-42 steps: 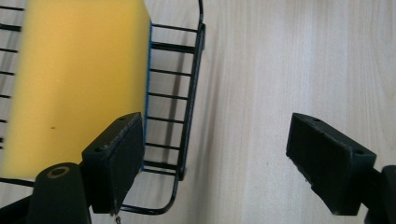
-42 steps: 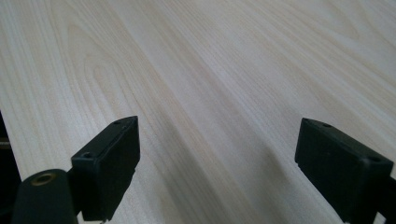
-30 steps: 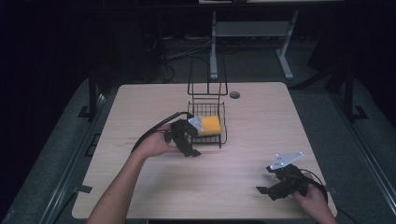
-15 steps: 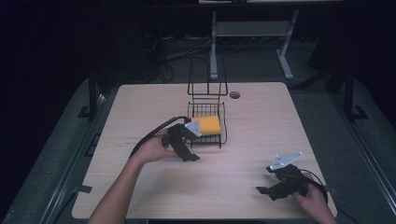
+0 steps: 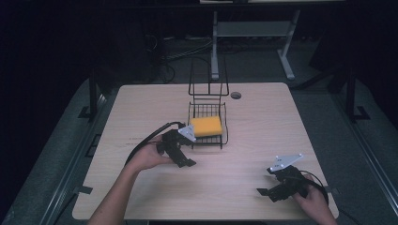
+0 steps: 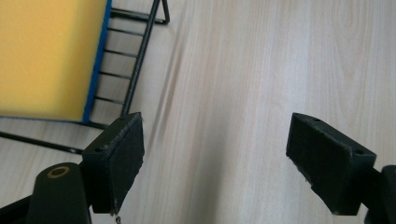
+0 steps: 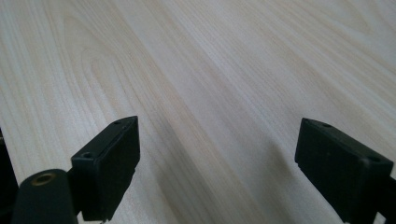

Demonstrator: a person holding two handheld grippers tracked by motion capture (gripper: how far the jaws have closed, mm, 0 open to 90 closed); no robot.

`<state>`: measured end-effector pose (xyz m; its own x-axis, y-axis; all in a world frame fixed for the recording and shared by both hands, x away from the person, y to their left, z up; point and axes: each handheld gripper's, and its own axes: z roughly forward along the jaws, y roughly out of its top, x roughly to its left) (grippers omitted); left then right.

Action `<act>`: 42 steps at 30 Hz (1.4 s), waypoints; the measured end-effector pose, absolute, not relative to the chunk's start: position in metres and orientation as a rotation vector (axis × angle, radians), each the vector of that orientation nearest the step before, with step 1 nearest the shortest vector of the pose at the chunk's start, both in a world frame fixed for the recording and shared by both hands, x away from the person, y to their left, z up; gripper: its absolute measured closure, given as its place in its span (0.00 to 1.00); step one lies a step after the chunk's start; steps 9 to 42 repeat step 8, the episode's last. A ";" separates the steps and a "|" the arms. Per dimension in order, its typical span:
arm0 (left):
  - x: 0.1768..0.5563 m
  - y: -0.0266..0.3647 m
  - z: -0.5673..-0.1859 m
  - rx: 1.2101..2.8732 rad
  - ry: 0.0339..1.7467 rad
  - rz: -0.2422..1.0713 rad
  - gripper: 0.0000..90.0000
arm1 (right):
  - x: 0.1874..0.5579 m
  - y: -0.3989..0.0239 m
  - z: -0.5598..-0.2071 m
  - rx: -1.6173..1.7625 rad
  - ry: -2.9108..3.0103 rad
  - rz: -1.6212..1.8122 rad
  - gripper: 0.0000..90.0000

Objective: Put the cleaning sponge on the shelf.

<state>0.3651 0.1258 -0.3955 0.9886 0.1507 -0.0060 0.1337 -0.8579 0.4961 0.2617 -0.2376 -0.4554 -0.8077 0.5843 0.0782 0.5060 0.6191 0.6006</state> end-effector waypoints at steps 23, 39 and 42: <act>0.351 0.133 -0.397 2.595 0.213 0.054 0.21 | 0.260 -0.235 -0.455 0.903 2.710 0.944 0.15; 0.351 0.133 -0.397 2.595 0.213 0.054 0.21 | 0.260 -0.235 -0.455 0.903 2.710 0.944 0.15; 0.351 0.133 -0.397 2.595 0.213 0.054 0.21 | 0.260 -0.235 -0.455 0.903 2.710 0.944 0.15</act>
